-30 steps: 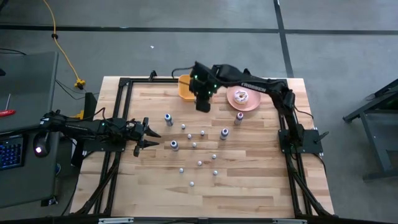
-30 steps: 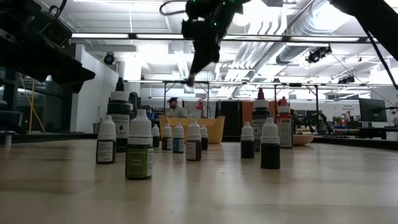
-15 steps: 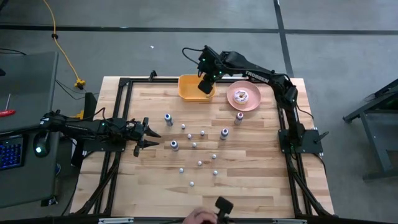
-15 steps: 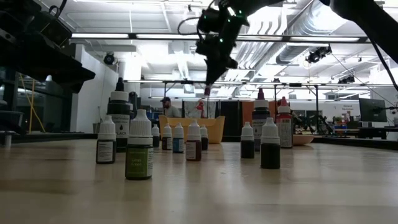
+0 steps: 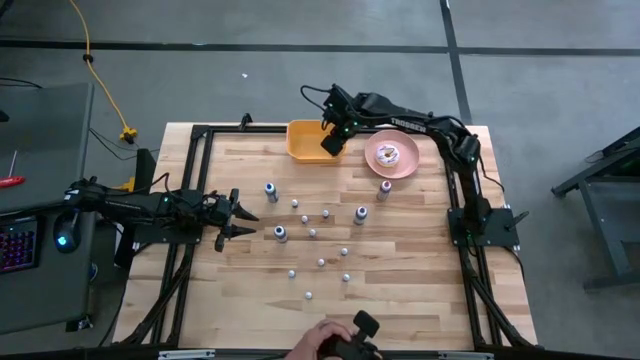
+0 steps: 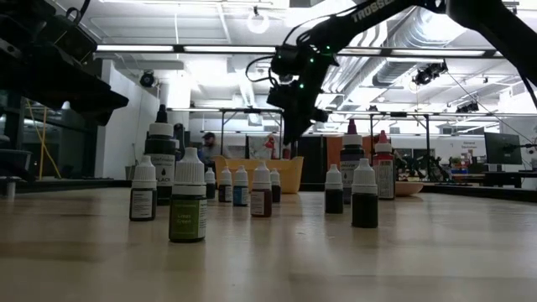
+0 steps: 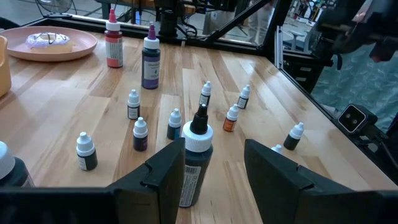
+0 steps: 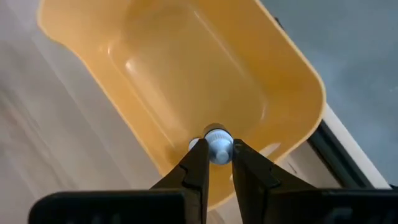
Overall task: Pick & Place food coloring
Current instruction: Put the small black food coloring bottle into the yellow bin
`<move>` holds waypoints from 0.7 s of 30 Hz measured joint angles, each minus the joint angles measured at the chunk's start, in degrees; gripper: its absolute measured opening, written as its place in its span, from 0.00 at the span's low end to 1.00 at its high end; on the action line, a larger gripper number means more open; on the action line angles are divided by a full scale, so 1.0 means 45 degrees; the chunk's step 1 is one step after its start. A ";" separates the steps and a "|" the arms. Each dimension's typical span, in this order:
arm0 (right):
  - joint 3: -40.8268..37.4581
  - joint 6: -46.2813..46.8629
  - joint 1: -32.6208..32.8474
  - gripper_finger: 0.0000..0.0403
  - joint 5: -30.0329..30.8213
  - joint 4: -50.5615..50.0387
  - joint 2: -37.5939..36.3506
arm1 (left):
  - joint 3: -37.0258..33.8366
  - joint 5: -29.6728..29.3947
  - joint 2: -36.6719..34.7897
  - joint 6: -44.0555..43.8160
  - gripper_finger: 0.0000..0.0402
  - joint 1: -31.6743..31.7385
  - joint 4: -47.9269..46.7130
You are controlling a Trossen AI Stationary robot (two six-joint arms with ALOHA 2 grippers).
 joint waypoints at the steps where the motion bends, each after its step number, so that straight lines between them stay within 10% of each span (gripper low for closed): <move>1: 0.0015 0.0000 -0.0019 0.11 -0.0010 -0.0015 0.0093 | 0.0000 0.0000 0.0002 -0.0003 0.41 0.0000 -0.0003; 21: 0.1778 0.1111 -0.0364 0.12 -0.0589 -0.1521 0.2227 | 0.0000 0.0000 0.0004 -0.0003 0.41 -0.0001 -0.0004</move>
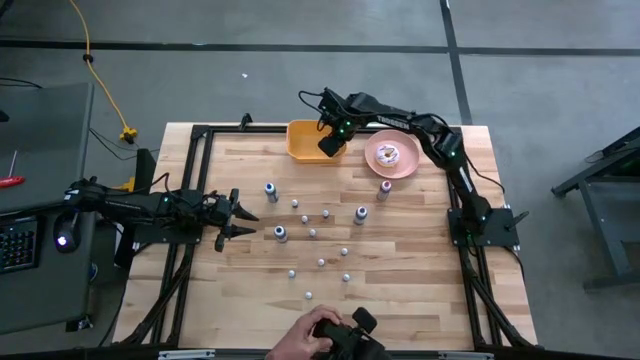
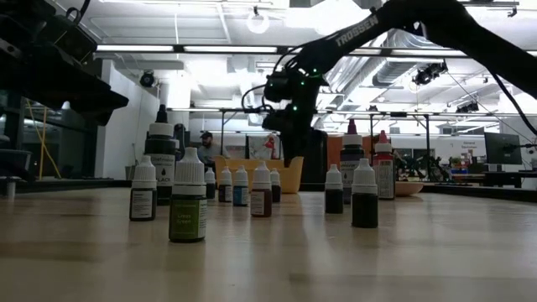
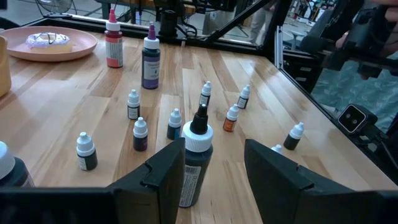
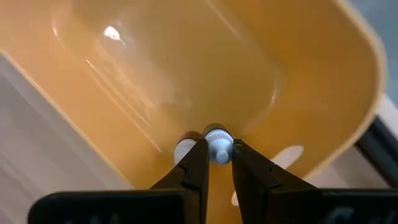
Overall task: Pick & Place food coloring
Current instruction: Put the small black food coloring bottle into the yellow bin
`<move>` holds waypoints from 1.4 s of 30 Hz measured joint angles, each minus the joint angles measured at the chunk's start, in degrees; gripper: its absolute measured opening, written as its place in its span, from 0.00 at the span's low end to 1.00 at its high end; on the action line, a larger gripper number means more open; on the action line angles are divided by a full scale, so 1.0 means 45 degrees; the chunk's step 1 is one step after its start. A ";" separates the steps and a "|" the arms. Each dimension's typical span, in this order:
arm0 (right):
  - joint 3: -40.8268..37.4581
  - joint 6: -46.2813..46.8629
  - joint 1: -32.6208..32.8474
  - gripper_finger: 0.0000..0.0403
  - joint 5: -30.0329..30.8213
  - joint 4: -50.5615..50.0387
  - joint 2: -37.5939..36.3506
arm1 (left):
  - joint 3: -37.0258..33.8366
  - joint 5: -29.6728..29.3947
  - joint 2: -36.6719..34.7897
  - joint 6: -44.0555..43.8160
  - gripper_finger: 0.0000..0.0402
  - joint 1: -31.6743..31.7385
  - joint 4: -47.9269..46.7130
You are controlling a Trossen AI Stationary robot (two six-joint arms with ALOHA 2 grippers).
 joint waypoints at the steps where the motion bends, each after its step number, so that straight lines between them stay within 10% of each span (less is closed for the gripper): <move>1: 0.0000 0.0074 0.0005 0.12 -0.0009 0.0003 0.0048 | 0.0000 0.0000 0.0000 0.0000 0.41 -0.0001 0.0004; 33: 0.0043 0.0065 -0.0019 0.25 0.0482 0.0026 0.0433 | 0.0000 0.0000 -0.0004 0.0005 0.41 0.0003 0.0004; 42: 0.2575 -0.0896 0.0092 0.27 0.0777 -0.1670 0.0428 | 0.0000 0.0000 -0.0004 0.0002 0.41 0.0004 0.0000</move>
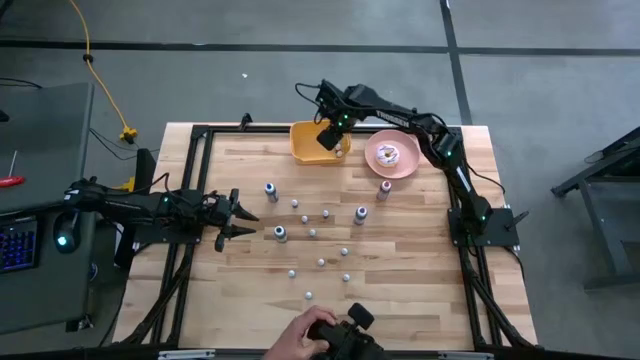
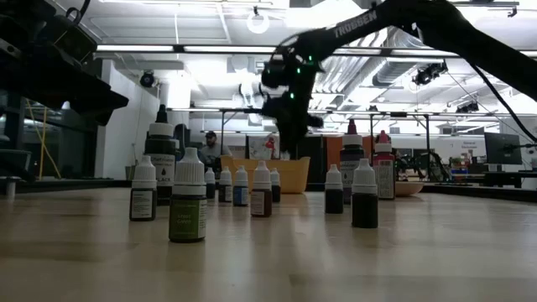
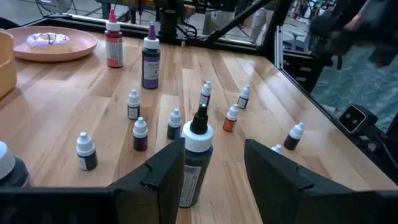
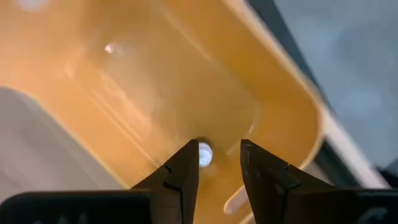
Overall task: Pick & Place food coloring
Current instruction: Put the small black food coloring bottle into the yellow bin
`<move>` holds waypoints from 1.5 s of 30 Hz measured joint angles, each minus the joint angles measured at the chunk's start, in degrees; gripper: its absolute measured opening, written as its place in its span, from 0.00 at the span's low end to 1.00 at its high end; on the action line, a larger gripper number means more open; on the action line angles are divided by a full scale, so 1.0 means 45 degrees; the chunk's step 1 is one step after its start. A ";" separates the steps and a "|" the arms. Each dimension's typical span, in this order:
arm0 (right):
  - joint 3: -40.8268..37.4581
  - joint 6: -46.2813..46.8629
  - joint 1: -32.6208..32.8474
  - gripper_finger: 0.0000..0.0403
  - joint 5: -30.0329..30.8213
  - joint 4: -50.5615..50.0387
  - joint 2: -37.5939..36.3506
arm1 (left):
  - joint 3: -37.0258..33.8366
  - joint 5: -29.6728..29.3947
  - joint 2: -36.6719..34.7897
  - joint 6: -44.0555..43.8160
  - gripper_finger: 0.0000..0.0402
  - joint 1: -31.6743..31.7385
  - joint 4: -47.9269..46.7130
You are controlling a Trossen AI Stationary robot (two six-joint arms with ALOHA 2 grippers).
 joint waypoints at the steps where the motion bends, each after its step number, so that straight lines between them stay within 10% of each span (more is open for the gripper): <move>1: 0.0458 -0.0252 0.0073 0.27 -0.0139 -0.0251 0.0000 | 0.0000 0.0000 0.0005 -0.0001 0.41 0.0000 -0.0001; 16: 0.1549 -0.4879 0.2333 0.27 -0.5232 -0.0848 -0.0942 | 0.0000 0.0002 0.0000 0.0002 0.41 -0.0002 0.0004; 45: -0.5183 -0.5866 0.4453 0.28 -0.4452 0.7057 -0.0924 | 0.0000 0.0000 0.0003 -0.0002 0.41 -0.0002 0.0001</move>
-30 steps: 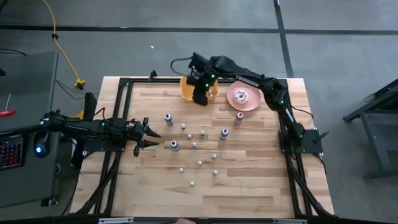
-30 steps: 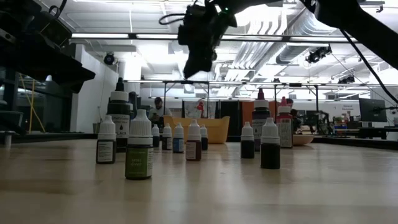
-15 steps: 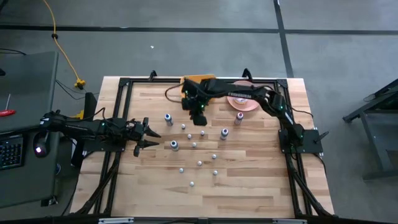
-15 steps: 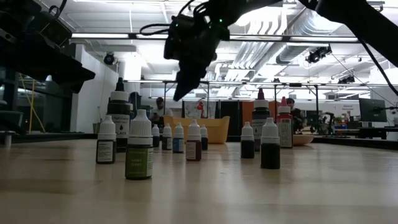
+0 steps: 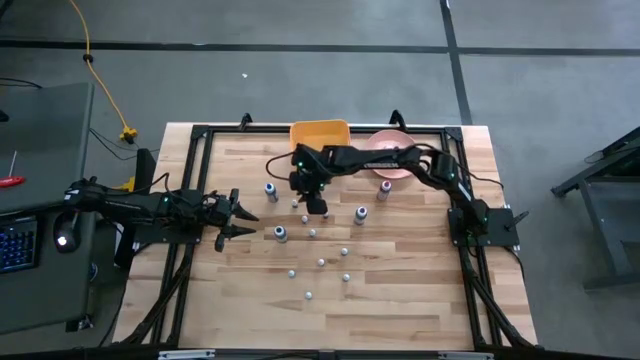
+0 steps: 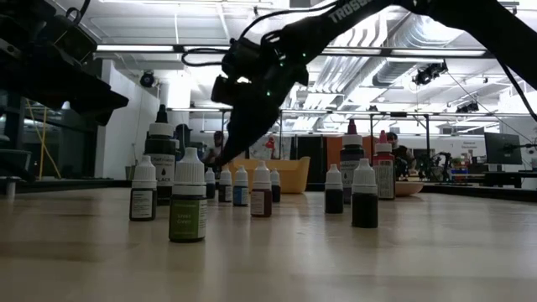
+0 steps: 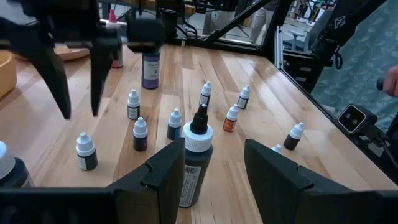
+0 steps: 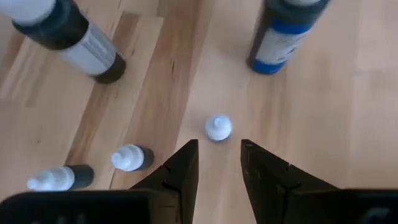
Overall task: Pick & Place food coloring
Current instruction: Put the small black food coloring bottle into the yellow bin
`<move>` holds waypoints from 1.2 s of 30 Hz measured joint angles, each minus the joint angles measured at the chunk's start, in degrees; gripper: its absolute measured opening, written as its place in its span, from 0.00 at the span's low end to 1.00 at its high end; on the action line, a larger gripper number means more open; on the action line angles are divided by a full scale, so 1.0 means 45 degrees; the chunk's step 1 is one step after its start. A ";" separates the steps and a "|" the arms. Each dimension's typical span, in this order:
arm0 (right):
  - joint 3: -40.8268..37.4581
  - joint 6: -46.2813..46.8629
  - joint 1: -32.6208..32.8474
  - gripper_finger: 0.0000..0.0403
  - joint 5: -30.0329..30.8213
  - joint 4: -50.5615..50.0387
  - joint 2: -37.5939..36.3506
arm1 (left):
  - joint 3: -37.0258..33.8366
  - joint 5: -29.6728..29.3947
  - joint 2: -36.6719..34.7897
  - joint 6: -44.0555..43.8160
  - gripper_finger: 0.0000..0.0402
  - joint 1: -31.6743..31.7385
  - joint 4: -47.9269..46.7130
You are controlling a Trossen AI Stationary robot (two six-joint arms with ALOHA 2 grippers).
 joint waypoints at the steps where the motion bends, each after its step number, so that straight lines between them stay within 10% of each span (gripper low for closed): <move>1: -0.0111 0.0007 0.0011 0.28 -0.0081 0.0200 0.0006 | 0.0000 0.0000 0.0001 0.0002 0.41 0.0001 -0.0001; 36: -0.0766 0.0638 0.0087 0.42 -0.0088 0.2349 0.0540 | 0.0000 0.0005 0.0001 0.0005 0.41 0.0002 -0.0001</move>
